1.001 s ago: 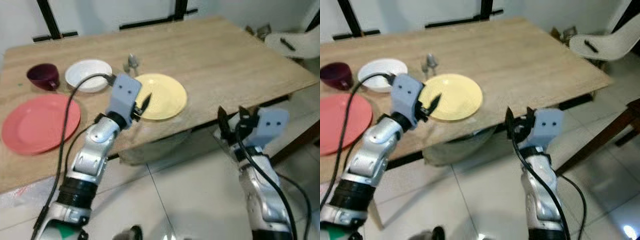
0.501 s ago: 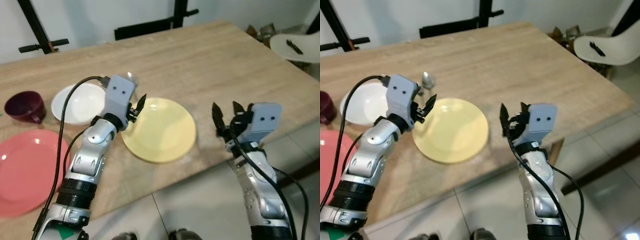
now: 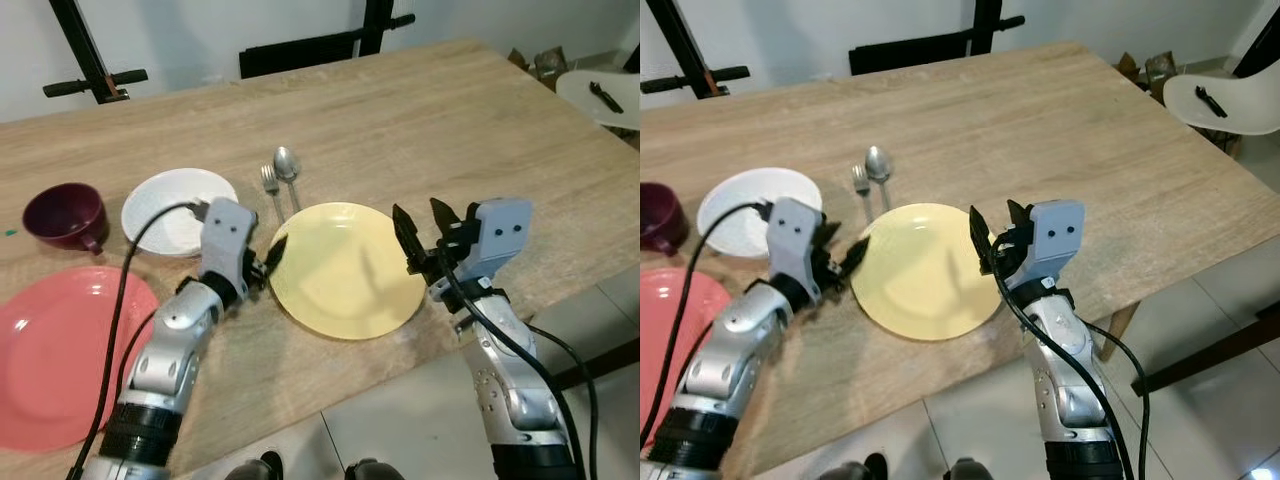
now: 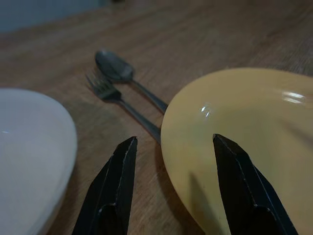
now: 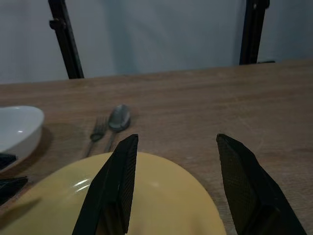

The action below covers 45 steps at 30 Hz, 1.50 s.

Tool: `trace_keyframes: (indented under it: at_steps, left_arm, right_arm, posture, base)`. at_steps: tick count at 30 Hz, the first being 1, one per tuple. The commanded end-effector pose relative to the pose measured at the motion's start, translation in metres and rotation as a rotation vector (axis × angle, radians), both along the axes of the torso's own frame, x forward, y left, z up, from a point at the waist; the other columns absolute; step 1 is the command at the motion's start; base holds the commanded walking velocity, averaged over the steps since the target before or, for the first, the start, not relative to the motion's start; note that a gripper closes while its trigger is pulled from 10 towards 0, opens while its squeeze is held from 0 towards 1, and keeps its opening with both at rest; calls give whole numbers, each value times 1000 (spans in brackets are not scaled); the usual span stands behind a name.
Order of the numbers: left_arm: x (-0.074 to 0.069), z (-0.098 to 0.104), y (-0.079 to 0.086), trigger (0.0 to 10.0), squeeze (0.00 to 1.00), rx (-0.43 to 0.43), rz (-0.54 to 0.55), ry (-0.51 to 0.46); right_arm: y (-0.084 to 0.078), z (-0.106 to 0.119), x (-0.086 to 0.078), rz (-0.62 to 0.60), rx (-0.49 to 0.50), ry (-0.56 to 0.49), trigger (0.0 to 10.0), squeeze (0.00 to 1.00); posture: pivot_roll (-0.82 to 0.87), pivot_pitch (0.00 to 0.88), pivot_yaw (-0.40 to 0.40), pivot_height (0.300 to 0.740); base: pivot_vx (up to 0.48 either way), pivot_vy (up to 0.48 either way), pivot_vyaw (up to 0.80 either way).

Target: Setting the table

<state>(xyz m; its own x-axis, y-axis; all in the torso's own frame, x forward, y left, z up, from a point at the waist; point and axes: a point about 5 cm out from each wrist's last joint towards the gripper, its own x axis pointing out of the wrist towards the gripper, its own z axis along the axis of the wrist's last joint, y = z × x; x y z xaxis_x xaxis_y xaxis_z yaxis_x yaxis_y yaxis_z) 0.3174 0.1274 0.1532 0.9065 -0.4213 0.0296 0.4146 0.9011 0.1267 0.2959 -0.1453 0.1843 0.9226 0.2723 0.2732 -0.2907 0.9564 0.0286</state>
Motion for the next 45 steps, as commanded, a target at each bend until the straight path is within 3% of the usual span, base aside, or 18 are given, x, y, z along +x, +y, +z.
trace_keyframes:
  at_steps: [1,3,8,12,18,23,27,29,33,34,37,39,40,42,45]
  left_arm:
    - [-4,2,-2,10000,0,26,-15,-27]
    - [-6,3,-3,10000,0,74,-40,-46]
    - [-7,1,-5,10000,0,102,-61,-54]
    - [0,-12,-14,10000,0,142,-98,-23]
    - [4,-23,-14,10000,0,165,-86,26]
    - [-3,-56,-2,10000,0,244,-51,142]
    - [-6,-61,2,10000,0,263,-42,154]
    - [-9,-67,7,10000,0,276,-24,178]
    - [-10,-67,7,10000,0,268,-24,178]
    - [-11,-68,5,10000,0,264,-27,179]
    - [-12,-69,3,10000,0,263,-31,178]
    - [-12,-70,3,10000,0,263,-33,178]
    - [-12,-70,1,10000,0,263,-37,176]
    - [-13,-71,1,10000,0,263,-38,175]
    - [-11,-69,-1,10000,0,262,-41,170]
  right_arm:
    - [2,-5,1,17,-8,26,10000,0]
    - [4,-5,2,24,-10,29,10000,0]
    - [5,-5,3,33,-11,31,10000,0]
    - [6,-5,5,42,-3,35,10000,0]
    - [6,-4,7,41,27,39,10000,0]
    - [3,6,11,47,118,29,10000,0]
    - [3,11,12,66,151,23,10000,0]
    - [2,22,13,138,260,27,10000,0]
    - [5,25,13,214,327,45,10000,0]
    - [9,25,12,290,397,85,10000,0]
    - [9,21,13,301,403,106,10000,0]
    - [9,14,14,282,370,139,10000,0]
    - [7,-4,17,243,328,215,10000,0]
    - [6,-10,18,228,317,235,10000,0]
    - [7,-19,16,298,459,303,10000,0]
  posture:
    - [-148,68,32,740]
    - [-147,69,32,740]
    - [-148,69,32,740]
    - [-149,66,23,740]
    - [-150,64,25,740]
    - [-155,63,29,740]
    - [-149,63,26,740]
    - [-147,62,22,740]
    - [-145,62,18,740]
    - [-145,62,18,740]
    - [-144,61,16,740]
    - [-145,62,16,740]
    - [-145,62,18,740]
    - [-145,64,17,740]
    - [-148,62,20,740]
  base:
    - [0,0,0]
    - [0,0,0]
    - [0,0,0]
    - [0,0,0]
    - [0,0,0]
    - [0,0,0]
    - [0,0,0]
    - [0,0,0]
    - [0,0,0]
    - [0,0,0]
    - [0,0,0]
    - [0,0,0]
    - [0,0,0]
    - [0,0,0]
    - [0,0,0]
